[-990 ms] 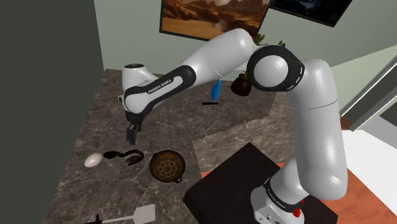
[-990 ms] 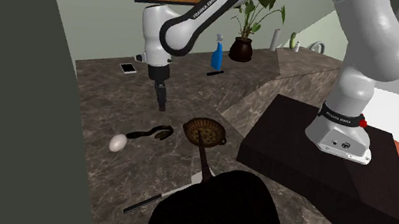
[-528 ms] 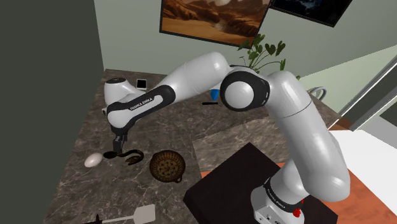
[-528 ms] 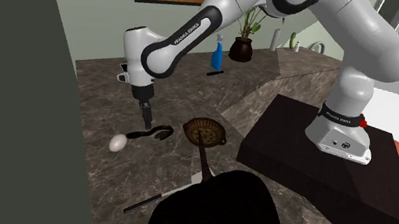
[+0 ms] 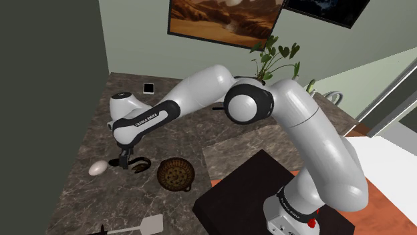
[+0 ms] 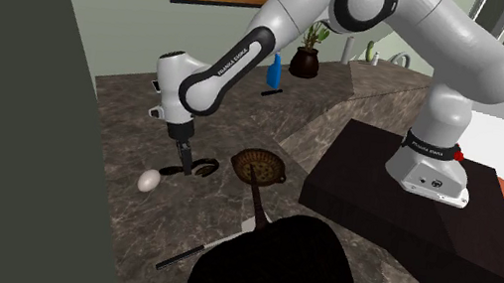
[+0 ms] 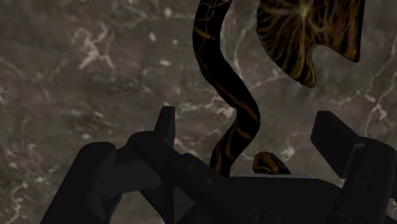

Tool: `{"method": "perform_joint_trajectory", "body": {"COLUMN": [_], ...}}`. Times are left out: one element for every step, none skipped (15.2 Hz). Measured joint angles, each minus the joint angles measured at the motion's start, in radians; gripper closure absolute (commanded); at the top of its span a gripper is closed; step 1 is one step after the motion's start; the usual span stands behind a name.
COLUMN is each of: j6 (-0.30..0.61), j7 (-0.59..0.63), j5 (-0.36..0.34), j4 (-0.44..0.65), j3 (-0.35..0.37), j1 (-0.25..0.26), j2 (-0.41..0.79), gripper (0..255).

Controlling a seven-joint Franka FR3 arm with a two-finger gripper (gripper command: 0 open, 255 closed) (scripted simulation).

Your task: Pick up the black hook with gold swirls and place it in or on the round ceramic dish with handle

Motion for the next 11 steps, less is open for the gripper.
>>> {"method": "perform_joint_trajectory", "body": {"j6": [0.001, 0.001, 0.002, 0.002, 0.002, 0.002, 0.002, 0.002, 0.002, 0.002, 0.002], "j7": [0.0, 0.001, 0.001, 0.001, 0.001, 0.001, 0.001, 0.001, 0.001, 0.001, 0.001], "j5": [0.0, 0.0, 0.0, 0.0, 0.0, -0.001, -0.001, -0.001, -0.001, -0.001, -0.001], "j4": [0.003, 0.004, 0.005, 0.005, 0.005, 0.005, 0.005, 0.005, 0.005, 0.005, 0.005], "j3": [0.0, 0.0, 0.0, -0.001, -0.001, -0.001, -0.001, -0.001, -0.001, -0.001, -0.001], "j1": [0.001, 0.001, 0.002, 0.002, 0.002, 0.002, 0.002, 0.002, 0.002, 0.002, 0.002], "j2": [0.004, 0.005, 0.006, 0.006, 0.006, 0.006, 0.006, 0.006, 0.006, 0.006, 0.006], "gripper": [0, 0, 0, 0, 0, 0, 255, 255, 255, 255, 255]}}
